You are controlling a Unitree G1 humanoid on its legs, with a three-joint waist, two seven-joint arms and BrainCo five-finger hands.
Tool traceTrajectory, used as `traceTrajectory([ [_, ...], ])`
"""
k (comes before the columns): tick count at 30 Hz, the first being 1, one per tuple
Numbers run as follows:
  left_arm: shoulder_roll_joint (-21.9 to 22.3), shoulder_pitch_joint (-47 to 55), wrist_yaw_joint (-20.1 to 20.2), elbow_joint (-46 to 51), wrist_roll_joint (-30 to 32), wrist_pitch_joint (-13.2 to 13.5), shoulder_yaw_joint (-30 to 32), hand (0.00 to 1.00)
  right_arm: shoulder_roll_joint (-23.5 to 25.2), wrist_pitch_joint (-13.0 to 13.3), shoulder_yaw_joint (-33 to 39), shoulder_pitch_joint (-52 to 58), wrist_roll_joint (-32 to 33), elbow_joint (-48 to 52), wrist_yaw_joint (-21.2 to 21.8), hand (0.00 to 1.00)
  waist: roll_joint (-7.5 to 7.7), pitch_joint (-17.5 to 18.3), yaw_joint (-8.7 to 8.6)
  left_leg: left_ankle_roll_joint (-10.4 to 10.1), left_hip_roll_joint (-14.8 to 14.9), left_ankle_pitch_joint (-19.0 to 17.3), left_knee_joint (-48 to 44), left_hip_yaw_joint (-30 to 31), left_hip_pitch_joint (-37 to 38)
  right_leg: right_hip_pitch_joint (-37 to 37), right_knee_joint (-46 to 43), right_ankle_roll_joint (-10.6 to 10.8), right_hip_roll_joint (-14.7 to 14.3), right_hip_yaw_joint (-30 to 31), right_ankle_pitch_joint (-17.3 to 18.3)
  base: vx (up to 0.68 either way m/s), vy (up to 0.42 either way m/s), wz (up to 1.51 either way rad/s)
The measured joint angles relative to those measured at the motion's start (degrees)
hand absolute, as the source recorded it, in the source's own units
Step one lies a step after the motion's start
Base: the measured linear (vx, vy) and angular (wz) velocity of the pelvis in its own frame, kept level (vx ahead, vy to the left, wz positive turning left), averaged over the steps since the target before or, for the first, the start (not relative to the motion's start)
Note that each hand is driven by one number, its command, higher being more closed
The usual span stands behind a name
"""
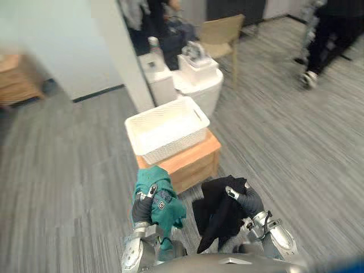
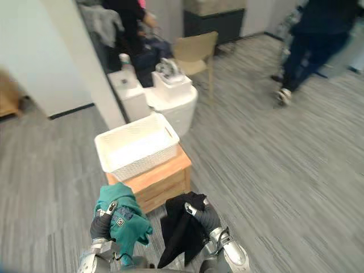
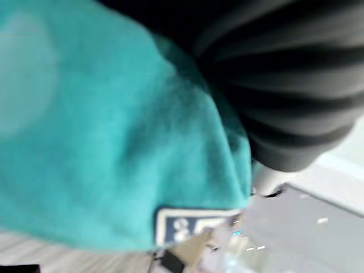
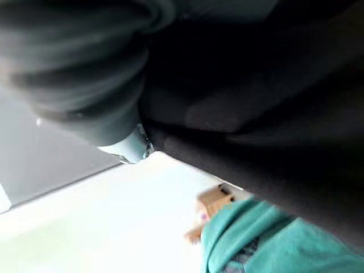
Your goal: Tidy the bed and pick cloth on bed and put in laundry
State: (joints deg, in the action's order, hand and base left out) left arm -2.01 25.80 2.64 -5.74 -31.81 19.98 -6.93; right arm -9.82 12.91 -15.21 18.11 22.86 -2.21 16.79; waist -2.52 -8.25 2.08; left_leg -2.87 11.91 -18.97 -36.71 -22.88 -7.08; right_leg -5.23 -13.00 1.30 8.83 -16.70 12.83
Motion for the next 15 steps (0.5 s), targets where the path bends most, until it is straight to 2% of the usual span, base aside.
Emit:
traceTrajectory([
  [1, 0.0, 0.0, 0.0, -0.1, 0.0, 0.0, 0.0, 1.0, 0.0, 0.0, 0.3, -0.5, 0.0, -0.3, 0.0, 1.0, -0.08, 0.0, 0.26, -0.1, -0.5, 0.2, 2.4, -0.4, -0.2, -0.3, 0.5, 0.0, 0.1, -0.1, 0.0, 0.26, 0.039, 0.13],
  [2, 0.0, 0.1, 0.0, -0.1, 0.0, 0.0, 0.1, 1.0, 0.0, 0.0, 1.0, -2.0, 0.0, -1.9, -0.1, 1.0, -0.12, 0.0, 0.7, -0.3, -3.0, 2.9, 11.3, -0.3, -1.0, -1.4, 2.1, 0.9, 0.7, -0.6, -0.5, 0.3, 0.109, 0.04],
  [3, 0.0, 0.1, 0.0, -0.1, 0.0, 0.0, 0.1, 1.0, -0.1, 0.0, 1.2, -2.9, -0.1, -3.7, -0.6, 1.0, -0.24, 0.0, 0.8, 1.3, -4.4, 10.6, 18.4, -0.4, -0.5, -2.7, 3.1, 2.7, 0.9, -1.1, -1.1, 0.26, 0.103, 0.01],
  [4, -0.1, 0.3, 0.0, -0.1, 0.0, 0.0, 0.1, 1.0, -0.2, 0.0, 1.1, -3.0, -0.1, -4.5, -0.8, 1.0, -0.17, 0.0, 0.99, 3.8, -5.1, 12.6, 19.8, -0.6, 0.5, -3.4, 3.5, 3.1, 1.1, -1.0, -1.3, 0.31, 0.109, 0.08],
  [5, -0.5, 0.6, -0.1, 0.1, 0.0, -0.1, 0.3, 1.0, -0.1, -0.2, 1.0, -3.3, -0.2, -6.2, -1.5, 1.0, 1.0, 0.6, 1.33, 5.4, -6.6, 13.5, 21.5, -1.8, 2.0, -4.5, 5.3, 4.2, 1.7, -0.9, -2.2, 0.29, 0.094, 0.09],
  [6, -0.9, -0.1, -0.1, 0.6, 0.0, -0.1, 0.4, 1.0, 0.0, -0.2, 0.6, -3.7, -0.5, -6.4, -1.6, 1.0, 1.93, -0.1, 1.37, 6.3, -6.7, 12.9, 20.6, -1.9, 1.8, -5.0, 6.6, 4.2, 1.8, -0.8, -3.1, 0.33, 0.107, 0.11],
  [8, -1.3, -0.4, -0.4, 0.6, 0.0, -0.2, 0.7, 1.0, 0.3, -0.2, 0.2, -5.0, -0.6, -6.9, -1.8, 1.0, 2.8, -0.7, 1.61, 7.3, -6.6, 12.2, 19.1, -2.2, 2.2, -6.5, 8.3, 4.2, 1.8, -0.6, -4.4, 0.16, 0.05, -0.03],
  [12, -1.5, -0.8, -0.3, 0.6, 0.0, -0.4, 0.9, 1.0, 0.2, 0.0, 0.2, -6.5, -0.6, -6.7, -1.9, 1.0, 2.61, -0.5, 1.97, 6.1, -5.3, 9.5, 17.0, -3.5, 3.5, -8.1, 8.4, 4.7, 1.7, -0.3, -5.2, 0.1, 0.03, -0.23],
  [13, -1.6, -1.4, 0.6, 0.6, 0.1, -0.7, 0.7, 1.0, 0.3, 0.0, 0.1, -6.5, -0.6, -6.7, -2.2, 1.0, 2.47, -0.4, 1.99, 5.6, -5.2, 8.0, 17.1, -3.5, 3.7, -8.0, 7.6, 5.1, 1.8, -0.3, -4.2, 0.06, 0.032, -0.02],
  [14, -1.7, -2.3, 1.5, 0.8, 0.5, -1.1, 0.7, 1.0, 0.4, 0.0, 0.0, -6.5, -0.6, -6.8, -2.6, 1.0, 3.32, -0.6, 2.0, 5.3, -6.0, 6.7, 17.3, -3.5, 3.7, -6.8, 4.7, 5.6, 3.0, -0.2, -1.5, 0.04, 0.03, 0.01],
  [15, -1.7, -2.7, 1.6, 1.1, 1.0, -1.3, 0.7, 1.0, 0.5, 0.0, 0.0, -6.5, -0.6, -6.8, -2.7, 1.0, 3.8, -0.7, 2.01, 5.4, -6.5, 6.5, 17.2, -3.5, 3.8, -6.4, 3.2, 5.9, 3.8, -0.2, -0.3, -0.02, 0.028, 0.06],
])
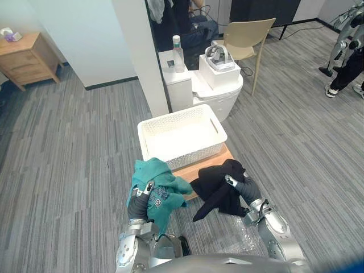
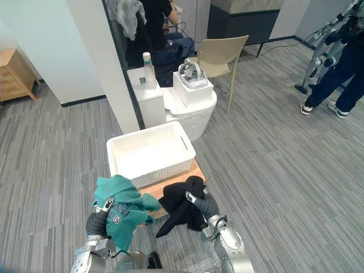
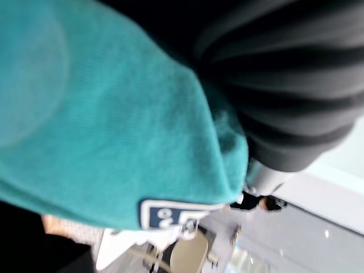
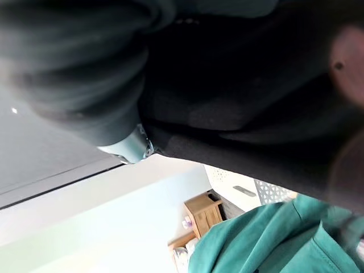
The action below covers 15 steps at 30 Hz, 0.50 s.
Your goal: Tidy the bed and pick cloth on bed and put in laundry
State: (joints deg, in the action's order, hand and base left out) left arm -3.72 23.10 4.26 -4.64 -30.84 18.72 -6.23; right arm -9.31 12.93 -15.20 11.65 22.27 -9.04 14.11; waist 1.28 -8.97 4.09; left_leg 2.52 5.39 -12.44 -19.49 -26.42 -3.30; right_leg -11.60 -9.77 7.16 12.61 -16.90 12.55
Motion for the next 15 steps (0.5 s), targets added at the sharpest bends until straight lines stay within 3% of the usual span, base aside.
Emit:
traceTrajectory([
  [1, -0.1, -0.5, 0.8, 0.5, 1.1, -1.1, -0.2, 1.0, -0.1, 0.0, 0.2, 0.1, 0.0, -0.5, -1.1, 1.0, 0.99, -0.5, -0.21, -0.1, -2.1, -1.3, 1.0, 0.4, 0.7, 3.2, -8.8, 1.0, 2.7, 0.2, 3.2, -0.02, 0.085, 0.25],
  [2, -0.3, -0.6, 1.6, 0.7, 1.1, -2.1, -0.6, 1.0, -0.1, 0.0, 0.6, 0.3, -0.1, -1.6, -2.2, 1.0, 1.38, -0.6, -0.78, -0.1, -4.0, -1.3, 2.9, 0.9, 2.3, 8.9, -22.6, 0.2, 6.1, 1.3, 3.3, -0.02, 0.077, 0.29],
  [3, -0.5, -0.6, 2.0, 1.2, 1.1, -2.4, -0.6, 1.0, 0.0, 0.1, 0.8, 0.4, -0.2, -1.8, -2.7, 1.0, 1.86, -0.7, -1.04, 0.0, -5.0, -1.3, 3.9, 1.2, 3.2, 11.4, -27.9, -0.6, 7.4, 2.5, 2.3, 0.07, 0.141, 0.52],
  [4, -1.9, -0.2, 3.0, 2.5, 1.2, -3.0, -1.2, 1.0, 0.4, 0.4, 1.6, 1.2, -1.3, -2.4, -3.9, 1.0, 2.61, -0.7, -1.98, 1.2, -6.8, -0.5, 6.1, 3.2, 5.7, 16.7, -39.2, -0.7, 9.2, 6.5, -2.3, 0.11, 0.088, 0.59],
  [6, -3.8, -0.4, 3.3, 4.2, 1.1, -3.1, -2.1, 1.0, 2.1, 1.5, 2.4, 2.2, -2.4, -2.8, -4.8, 1.0, 2.64, -0.5, -3.31, 2.1, -6.7, -0.3, 7.4, 6.6, 8.4, 19.7, -42.8, -1.9, 7.2, 8.7, 1.4, 0.17, 0.072, 0.8],
  [8, -4.5, -1.1, 3.2, 4.4, 1.0, -3.3, -2.1, 1.0, 2.2, 2.3, 2.5, 2.2, -2.4, -1.9, -4.8, 1.0, 2.81, 0.0, -3.47, 2.0, -6.1, -0.5, 8.3, 8.6, 9.5, 21.3, -39.0, -2.7, 4.8, 8.7, 3.1, 0.19, -0.019, 0.7],
  [9, -4.7, -2.1, 3.0, 4.5, 1.0, -3.6, -2.1, 1.0, 2.1, 2.4, 3.4, 2.2, -2.4, 0.8, -4.8, 1.0, 2.45, 0.1, -4.08, 1.8, -4.8, -0.6, 8.9, 11.4, 9.7, 22.4, -31.7, -2.7, 1.4, 8.7, 3.7, 0.21, -0.068, 0.84],
  [11, -4.8, -2.6, 2.9, 4.5, 0.9, -3.9, -2.1, 1.0, 1.9, 2.4, 3.9, 2.2, -2.3, 3.2, -4.9, 1.0, 2.21, 0.2, -4.69, 1.3, -3.7, -0.5, 9.3, 12.7, 9.8, 22.8, -25.1, -2.2, -0.8, 9.5, 3.3, 0.21, -0.098, 0.72],
  [12, -5.0, -2.9, 2.9, 4.5, 1.0, -4.6, -2.1, 1.0, 1.8, 2.5, 4.6, 2.1, -2.3, 5.8, -5.4, 1.0, 2.14, 0.2, -4.78, -0.5, -2.7, -0.1, 9.2, 14.3, 10.4, 23.1, -17.8, -2.1, -3.1, 10.6, 1.4, 0.34, -0.166, 0.71],
  [14, -6.0, -2.8, 3.0, 4.6, 1.0, -4.9, -2.1, 1.0, 1.8, 2.5, 5.5, 2.2, -2.3, 8.6, -5.8, 1.0, 4.14, 1.1, -4.77, -3.2, -2.8, -1.7, 7.6, 16.2, 10.5, 21.3, -4.3, -3.2, -4.6, 11.5, -12.6, 0.41, -0.227, 0.68],
  [15, -5.0, -3.6, 3.1, 2.7, 1.0, -5.7, -1.9, 1.0, 0.6, 2.5, 6.7, 1.4, -2.2, 8.1, -6.2, 1.0, 2.51, 1.4, -4.42, -4.6, -0.9, -2.4, 7.4, 17.3, 11.4, 19.5, -3.8, -3.8, -6.1, 10.4, -14.0, 0.31, -0.173, 0.42],
])
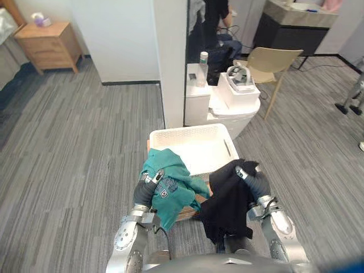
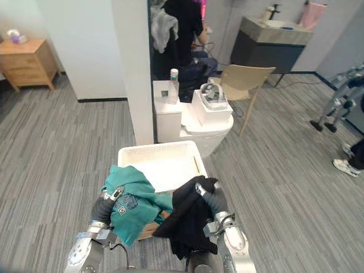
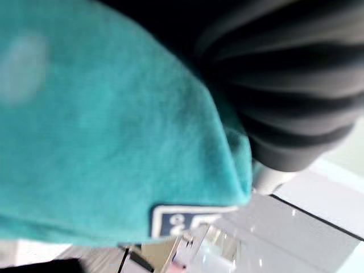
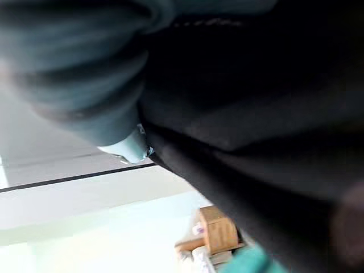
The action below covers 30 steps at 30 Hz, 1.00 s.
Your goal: Tidy the bed and pick cloth on bed and put in laundry
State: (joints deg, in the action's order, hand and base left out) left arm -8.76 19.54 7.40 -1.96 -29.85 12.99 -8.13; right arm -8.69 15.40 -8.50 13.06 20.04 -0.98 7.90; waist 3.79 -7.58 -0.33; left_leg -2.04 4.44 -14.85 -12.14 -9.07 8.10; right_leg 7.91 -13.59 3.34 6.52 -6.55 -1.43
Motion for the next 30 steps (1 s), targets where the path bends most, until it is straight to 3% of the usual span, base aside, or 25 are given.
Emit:
traceTrajectory([
  [1, 0.3, 0.3, 0.1, 0.1, 0.1, 0.0, -0.2, 1.0, -0.4, 0.0, 0.3, -0.1, 0.0, 0.0, -0.3, 1.0, -0.5, 0.2, 0.02, -0.1, 0.6, 0.0, 0.0, -0.1, 0.0, -0.6, 0.7, -0.1, -0.4, -0.4, -0.1, 0.3, -0.133, 0.37],
  [3, 2.7, 0.6, 0.4, 0.3, 0.0, 0.0, -0.3, 1.0, -2.4, 0.0, 2.7, -1.0, 0.0, 0.1, -1.4, 1.0, -3.23, 0.2, 0.41, -1.1, 2.6, 0.7, 2.4, -1.0, 1.4, -2.9, 3.8, -0.2, -1.9, -2.0, -0.1, 0.25, -0.104, 0.22],
  [5, 3.0, 0.5, 0.5, 0.4, -0.1, 0.0, -0.1, 1.0, -3.3, 0.0, 4.5, -2.0, 0.0, 0.2, -1.5, 1.0, -3.78, 0.2, 0.66, -1.4, 2.5, 1.3, 4.1, -1.6, 2.8, -4.5, 5.7, -0.3, -2.1, -2.2, -0.1, 0.13, -0.02, 0.09],
  [9, 2.9, 1.4, 1.0, 3.8, -0.6, -0.4, 1.6, 1.0, -4.2, -0.5, 7.2, -4.6, 0.0, 6.1, -0.7, 1.0, -3.67, 0.2, 1.29, -1.4, 2.0, 1.3, 5.1, -1.5, 4.0, -7.5, 10.0, 0.4, -2.0, -2.2, -1.4, 0.03, 0.043, 0.04],
  [12, 2.2, 1.1, 1.0, 5.7, -1.2, -1.8, 2.1, 1.0, -6.9, -2.1, 7.7, -12.6, -0.1, 9.9, 0.2, 1.0, -3.26, 0.3, 1.37, -1.1, 0.8, 1.5, 5.4, -1.6, 3.9, -9.2, 14.1, 1.1, -1.4, -2.1, -3.4, -0.06, 0.052, 0.02],
  [15, 1.6, 1.0, 1.0, 5.7, -1.1, -3.7, 1.6, 1.0, -9.6, -6.9, 7.4, -24.0, -0.1, 11.2, 0.0, 1.0, -3.04, 0.4, 2.06, -0.6, 0.1, 1.8, 6.0, -1.5, 3.9, -10.7, 17.5, 1.3, -0.8, -2.2, -5.4, -0.06, 0.012, 0.05],
  [17, 1.6, 0.9, 1.0, 5.7, -1.1, -3.8, 1.0, 1.0, -10.8, -8.9, 7.1, -27.7, -0.1, 11.2, -0.2, 1.0, -3.04, 0.4, 2.91, -0.6, 0.1, 1.9, 6.0, -1.5, 3.7, -11.0, 18.4, 1.1, -0.8, -2.2, -5.9, -0.05, -0.016, 0.02],
  [19, 1.7, 0.9, 1.0, 5.7, -1.1, -3.9, -0.4, 1.0, -12.8, -12.8, 5.7, -33.3, 0.0, 11.1, -1.0, 1.0, -3.05, 0.5, 3.3, -0.6, 0.2, 2.1, 6.1, -1.3, 3.7, -11.5, 19.0, 1.2, -0.8, -2.5, -6.1, -0.04, -0.031, 0.08],
  [24, 1.6, 0.3, 1.0, 5.7, -1.1, -4.1, -2.2, 1.0, -12.9, -18.4, 5.1, -39.7, 2.4, 11.0, -1.0, 1.0, -2.56, 0.8, 3.97, -0.8, 0.0, 2.8, 6.2, -0.3, 3.2, -11.6, 19.0, 1.0, -0.5, -3.9, -6.5, -0.02, -0.019, 0.09],
  [30, 1.6, -0.3, 1.0, 5.6, -1.0, -5.9, -3.2, 1.0, -12.9, -23.1, 0.7, -43.1, 5.8, 9.2, -1.9, 1.0, -1.42, 1.5, 4.36, -0.6, -0.5, 4.1, 7.2, 0.6, 3.2, -11.6, 19.0, 1.0, 0.1, -4.8, -6.9, -0.01, -0.005, 0.1],
])
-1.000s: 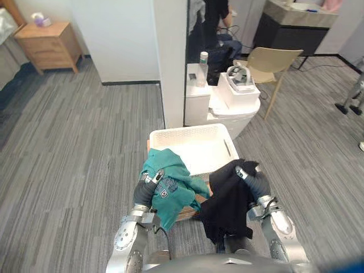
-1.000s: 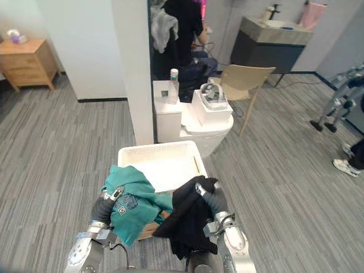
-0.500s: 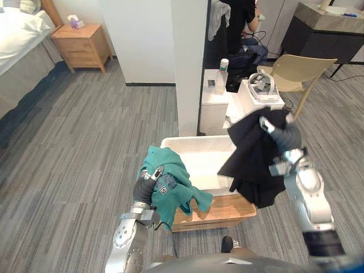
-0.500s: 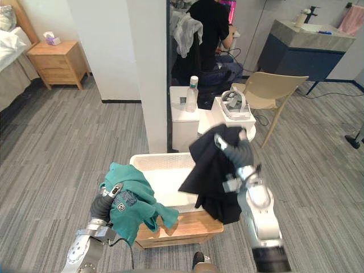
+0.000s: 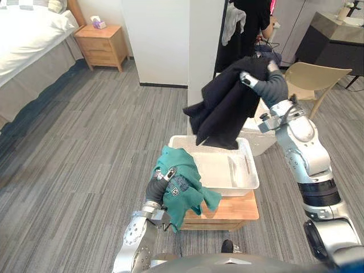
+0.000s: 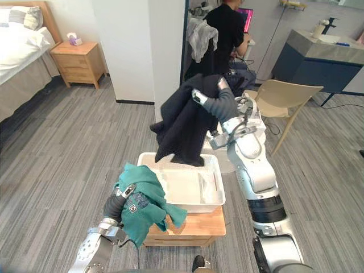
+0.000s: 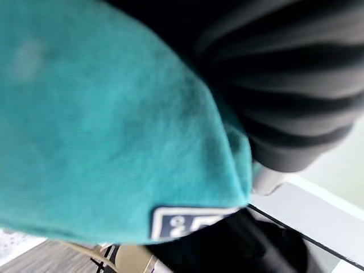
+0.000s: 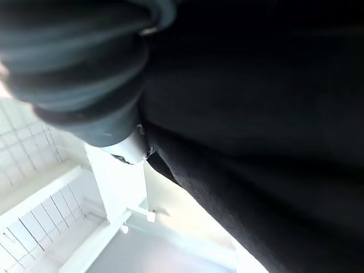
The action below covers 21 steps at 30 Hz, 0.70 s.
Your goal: Tidy the bed and pick cloth on bed and put in laundry
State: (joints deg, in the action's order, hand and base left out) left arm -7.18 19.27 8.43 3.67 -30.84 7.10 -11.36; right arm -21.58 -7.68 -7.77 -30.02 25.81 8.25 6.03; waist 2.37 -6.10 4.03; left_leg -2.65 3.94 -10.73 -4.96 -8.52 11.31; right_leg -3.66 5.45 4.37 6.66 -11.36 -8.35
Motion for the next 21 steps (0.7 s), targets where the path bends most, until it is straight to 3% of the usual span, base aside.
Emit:
traceTrajectory([
  [5, -0.4, 0.2, -0.2, 0.0, 0.0, -0.8, -1.1, 1.0, 2.4, -2.7, -5.7, -0.2, 2.1, -7.4, -2.9, 1.0, 0.13, 0.1, 0.35, 0.2, -0.2, 0.3, 0.0, 0.8, -0.1, -0.5, 0.0, 0.0, 0.1, -0.5, -0.1, -0.04, -0.013, 0.09],
  [9, -0.8, -0.1, -0.7, 0.0, 0.1, -2.0, -1.5, 1.0, 6.9, -2.4, -9.1, 0.9, 1.8, -13.8, -4.3, 1.0, -0.33, -0.5, 0.49, 0.1, -0.2, 0.5, 0.0, 1.1, -0.4, -0.4, 0.0, -0.1, 0.3, -0.7, -0.1, -0.03, -0.005, 0.04],
  [12, -1.2, -1.6, -1.4, 0.0, 0.1, -2.3, -1.5, 1.0, 9.8, -1.0, -10.9, 0.9, 0.7, -21.4, -6.7, 1.0, -0.37, -2.2, 1.49, -0.2, -0.3, 0.8, -0.1, 1.4, -2.0, 0.8, 0.0, -0.4, 0.6, -1.1, -0.3, -0.03, -0.011, 0.06],
  [14, -1.5, -4.6, -1.5, 0.0, 0.0, -2.2, -1.3, 1.0, 10.7, 1.6, -10.7, 0.4, -1.2, -26.4, -8.2, 1.0, 0.02, -4.5, 1.83, -0.5, -0.8, 1.6, -0.3, 2.8, -5.0, 2.9, 0.0, -0.4, 1.1, -2.3, -0.7, -0.06, -0.039, 0.29],
  [15, -2.3, -6.6, -1.5, 0.0, -0.2, -1.1, -1.3, 1.0, 11.2, 4.0, -10.6, -1.2, -2.6, -31.9, -9.3, 1.0, -0.02, -7.2, 2.13, -0.6, -0.8, 2.3, -0.3, 3.1, -7.0, 4.7, 0.0, -0.7, 1.4, -2.8, -1.0, -0.08, -0.047, 0.26],
  [21, -2.6, -11.9, -1.5, 0.0, -1.8, 1.8, 0.5, 1.0, 11.3, 9.4, -5.6, -9.9, -4.7, -45.6, -11.2, 1.0, -1.13, -15.0, 3.31, -0.5, -0.4, 2.8, -3.0, 4.2, -13.3, 9.0, 0.0, -1.4, 1.2, -4.0, -2.6, -0.02, -0.034, 0.12],
])
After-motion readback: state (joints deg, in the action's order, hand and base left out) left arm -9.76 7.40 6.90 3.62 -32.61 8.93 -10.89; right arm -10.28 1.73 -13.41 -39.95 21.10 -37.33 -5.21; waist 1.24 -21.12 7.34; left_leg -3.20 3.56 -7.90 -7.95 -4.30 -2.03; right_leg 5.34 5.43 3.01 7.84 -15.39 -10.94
